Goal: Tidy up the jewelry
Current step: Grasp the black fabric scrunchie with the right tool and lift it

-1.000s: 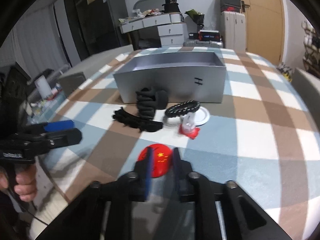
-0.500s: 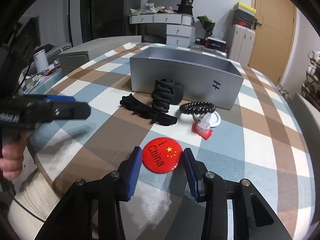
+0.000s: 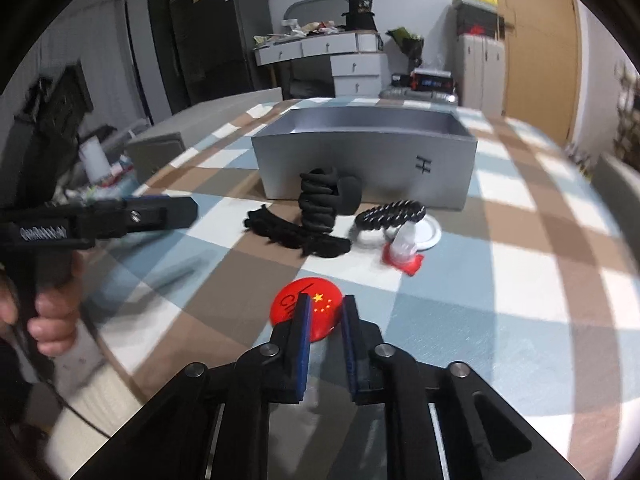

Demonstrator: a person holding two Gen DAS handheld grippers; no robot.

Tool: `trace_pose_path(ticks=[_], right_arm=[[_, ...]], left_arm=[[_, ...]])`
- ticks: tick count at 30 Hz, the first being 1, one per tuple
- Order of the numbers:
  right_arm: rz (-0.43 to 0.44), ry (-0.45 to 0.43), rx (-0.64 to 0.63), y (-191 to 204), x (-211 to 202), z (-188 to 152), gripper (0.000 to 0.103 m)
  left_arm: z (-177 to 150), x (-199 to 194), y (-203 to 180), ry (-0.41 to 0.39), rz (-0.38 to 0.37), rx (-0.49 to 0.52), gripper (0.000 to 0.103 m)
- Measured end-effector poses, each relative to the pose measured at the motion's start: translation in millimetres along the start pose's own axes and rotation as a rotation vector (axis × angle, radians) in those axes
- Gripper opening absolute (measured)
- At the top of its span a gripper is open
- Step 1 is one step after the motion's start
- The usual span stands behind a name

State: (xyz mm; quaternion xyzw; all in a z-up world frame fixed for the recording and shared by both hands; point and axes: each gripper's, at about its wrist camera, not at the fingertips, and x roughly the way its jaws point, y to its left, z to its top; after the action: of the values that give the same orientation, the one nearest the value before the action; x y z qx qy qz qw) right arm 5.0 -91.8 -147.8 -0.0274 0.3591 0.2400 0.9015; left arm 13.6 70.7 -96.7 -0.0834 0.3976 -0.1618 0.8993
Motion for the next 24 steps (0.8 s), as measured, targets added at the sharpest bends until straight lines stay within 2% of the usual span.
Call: trace_pose_path(ticks=[3, 5, 6, 9, 10, 12, 14, 17, 20, 22, 24], right_arm=[[0.014, -0.036, 0.01, -3, -8, 7, 0.017], [0.019, -0.052, 0.013, -7, -8, 18, 0.024], [0.03, -0.056, 0.017, -8, -6, 22, 0.034], [0.062, -0.085, 0.019, -11, -1, 43, 0.036], [0.072, -0.088, 0.013, -10, 4, 51, 0.04], [0.072, -0.061, -0.001, -8, 15, 60, 0.045], [0.085, -0.058, -0.026, -1, 26, 66, 0.045], [0.044, -0.035, -0.07, 10, 40, 71, 0.045], [0.007, 0.0, -0.075, 11, 52, 73, 0.037], [-0.006, 0.015, -0.076, 10, 56, 74, 0.028], [0.003, 0.016, -0.072, 6, 55, 73, 0.026]], left_arm=[[2, 1, -1, 0.007, 0.013, 0.019, 0.084], [4, 2, 0, 0.007, 0.024, 0.029, 0.084], [5, 2, 0, 0.007, 0.023, 0.027, 0.084], [8, 3, 2, 0.008, 0.017, 0.009, 0.084], [8, 4, 3, 0.008, 0.019, -0.001, 0.084], [7, 6, 4, 0.014, 0.021, -0.013, 0.084], [6, 7, 6, 0.022, 0.023, -0.022, 0.084], [4, 8, 7, 0.034, 0.031, -0.021, 0.084], [4, 10, 8, 0.043, 0.032, -0.024, 0.084], [4, 11, 8, 0.048, 0.029, -0.027, 0.084], [4, 12, 7, 0.05, 0.025, -0.03, 0.084]])
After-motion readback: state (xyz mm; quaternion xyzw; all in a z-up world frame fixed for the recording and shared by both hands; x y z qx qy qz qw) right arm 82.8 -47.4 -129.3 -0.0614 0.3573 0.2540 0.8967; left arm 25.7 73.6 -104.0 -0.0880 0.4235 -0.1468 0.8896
